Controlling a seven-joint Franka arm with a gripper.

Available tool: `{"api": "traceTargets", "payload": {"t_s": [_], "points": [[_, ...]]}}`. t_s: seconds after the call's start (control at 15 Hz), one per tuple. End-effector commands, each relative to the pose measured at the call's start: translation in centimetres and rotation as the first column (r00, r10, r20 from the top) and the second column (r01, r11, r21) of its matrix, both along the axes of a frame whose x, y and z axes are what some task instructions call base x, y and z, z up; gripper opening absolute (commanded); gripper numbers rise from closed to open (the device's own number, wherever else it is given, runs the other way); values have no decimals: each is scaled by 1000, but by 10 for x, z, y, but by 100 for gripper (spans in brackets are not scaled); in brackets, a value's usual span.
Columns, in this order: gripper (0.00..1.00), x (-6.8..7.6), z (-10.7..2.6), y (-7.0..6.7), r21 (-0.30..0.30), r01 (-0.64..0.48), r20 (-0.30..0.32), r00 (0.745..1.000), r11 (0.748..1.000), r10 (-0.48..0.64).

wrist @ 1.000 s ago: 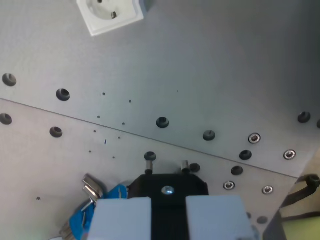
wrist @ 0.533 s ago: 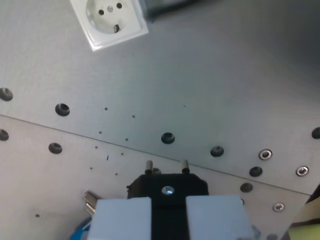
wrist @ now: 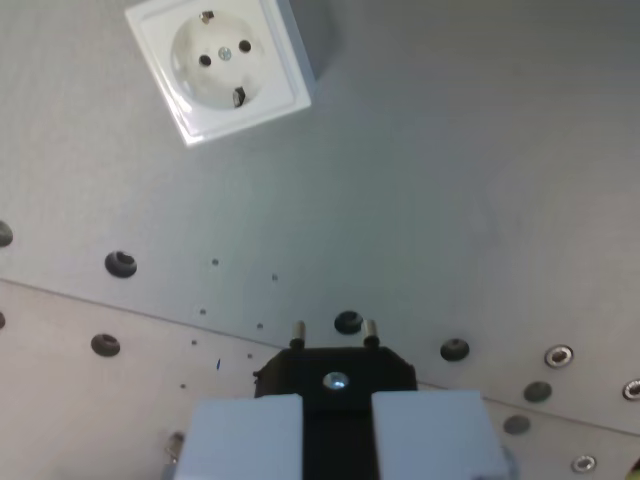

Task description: Move above the white socket

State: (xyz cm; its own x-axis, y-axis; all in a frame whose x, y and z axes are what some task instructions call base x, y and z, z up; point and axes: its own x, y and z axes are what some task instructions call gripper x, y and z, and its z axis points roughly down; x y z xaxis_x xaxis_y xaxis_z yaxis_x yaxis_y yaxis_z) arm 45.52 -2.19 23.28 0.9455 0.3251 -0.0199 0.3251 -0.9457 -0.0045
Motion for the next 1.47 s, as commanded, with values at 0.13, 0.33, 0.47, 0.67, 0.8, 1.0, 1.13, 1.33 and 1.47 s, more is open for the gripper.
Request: {"api": "traceTargets", "payload": {"t_s": [0.13,0.33,0.47,0.67,0.8,1.0,1.13,1.33,1.47], "points": [[0,2,-22,8,14,28,87,996,1000,-29],[0,6,-36,12,13,30,88,996,999,-31],[0,8,-46,14,12,30,87,996,999,-31],[0,12,-61,18,15,30,85,996,999,-31],[0,14,-71,20,16,32,82,996,999,-33],[0,16,-84,23,19,28,77,997,999,-29],[0,18,-91,24,20,29,75,997,999,-30],[0,21,-101,26,19,32,65,997,999,-33],[0,22,-106,28,19,33,59,998,999,-34]]}}
